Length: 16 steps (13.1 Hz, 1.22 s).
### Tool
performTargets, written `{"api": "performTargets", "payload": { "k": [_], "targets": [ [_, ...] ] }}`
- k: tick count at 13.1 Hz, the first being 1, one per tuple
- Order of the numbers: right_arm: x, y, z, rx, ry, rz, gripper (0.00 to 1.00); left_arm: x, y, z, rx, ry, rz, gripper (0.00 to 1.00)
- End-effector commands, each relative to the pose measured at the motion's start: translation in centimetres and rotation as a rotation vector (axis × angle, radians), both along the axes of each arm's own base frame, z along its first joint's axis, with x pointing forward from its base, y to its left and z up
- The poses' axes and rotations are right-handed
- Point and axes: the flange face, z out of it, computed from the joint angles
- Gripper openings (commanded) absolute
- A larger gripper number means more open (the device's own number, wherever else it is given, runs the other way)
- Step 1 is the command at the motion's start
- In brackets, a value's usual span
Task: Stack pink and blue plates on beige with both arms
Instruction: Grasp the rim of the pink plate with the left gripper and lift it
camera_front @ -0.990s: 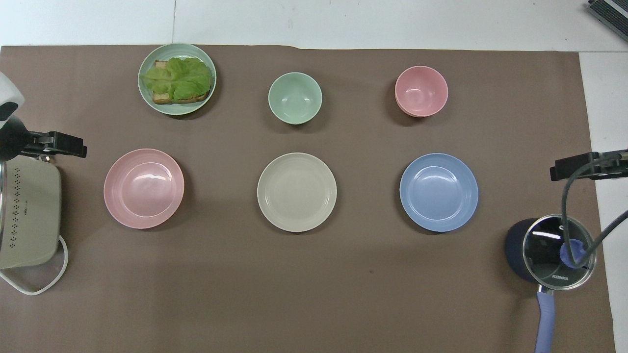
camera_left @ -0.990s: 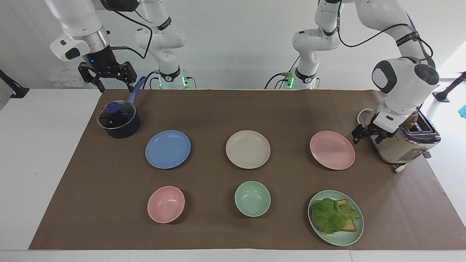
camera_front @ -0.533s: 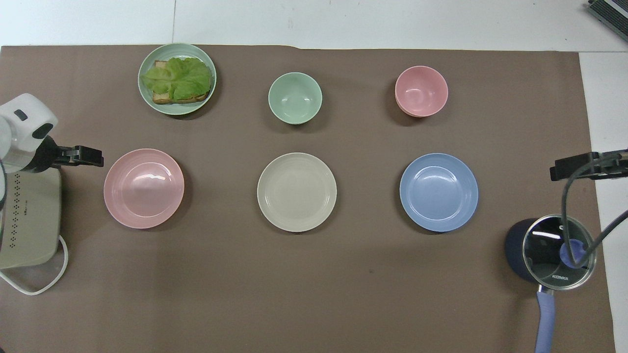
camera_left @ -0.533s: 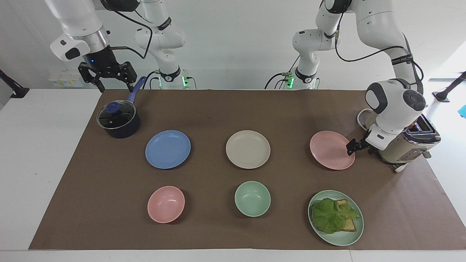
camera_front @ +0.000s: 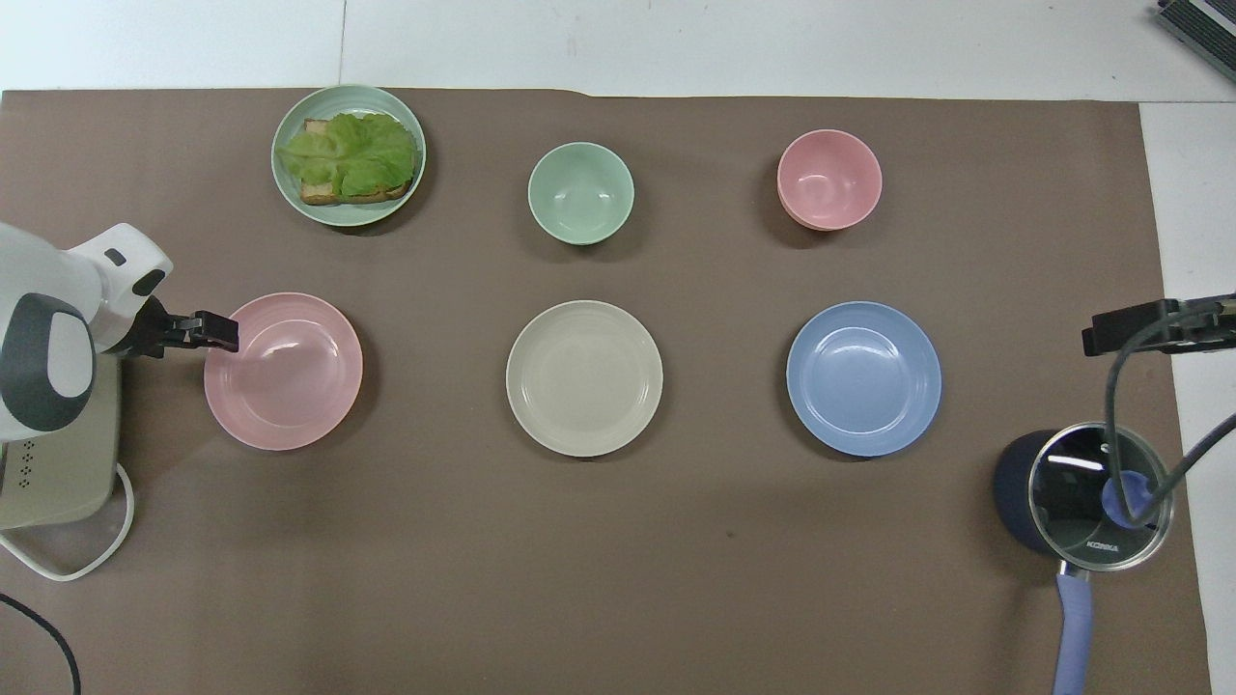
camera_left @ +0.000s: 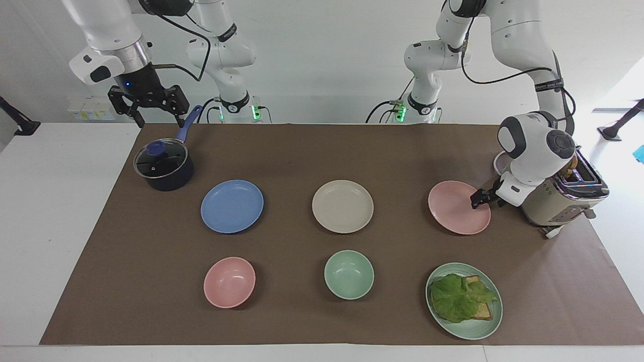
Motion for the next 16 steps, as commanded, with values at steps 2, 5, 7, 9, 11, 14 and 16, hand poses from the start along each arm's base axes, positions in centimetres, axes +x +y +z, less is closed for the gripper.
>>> {"api": "performTargets", "payload": {
  "k": [2, 5, 7, 9, 11, 14, 16],
  "targets": [
    [-0.7, -0.1, 0.0, 0.007, 0.003, -0.006, 1.0, -1.1, 0.1, 0.6, 0.011, -0.006, 0.036, 0.02],
    [-0.7, -0.1, 0.0, 0.007, 0.003, -0.006, 1.0, -1.1, 0.2, 0.8, 0.011, -0.004, 0.039, 0.0],
    [-0.7, -0.1, 0.0, 0.007, 0.003, -0.006, 1.0, -1.0, 0.1, 0.9, 0.01, 0.0, 0.037, 0.0],
    [-0.7, -0.1, 0.0, 0.007, 0.003, -0.006, 1.0, -0.9, 0.3, 1.1, 0.011, 0.01, 0.039, 0.0],
    [-0.7, -0.1, 0.0, 0.007, 0.003, -0.006, 1.0, -0.3, 0.4, 3.0, 0.006, 0.024, 0.038, 0.0],
    [-0.7, -0.1, 0.0, 0.007, 0.003, -0.006, 1.0, 1.0, 0.3, 8.5, 0.0, 0.067, 0.038, 0.0],
    [-0.7, -0.1, 0.0, 0.007, 0.003, -0.006, 1.0, 1.5, 0.0, 12.4, -0.012, 0.068, 0.036, 0.0]
  ]
}}
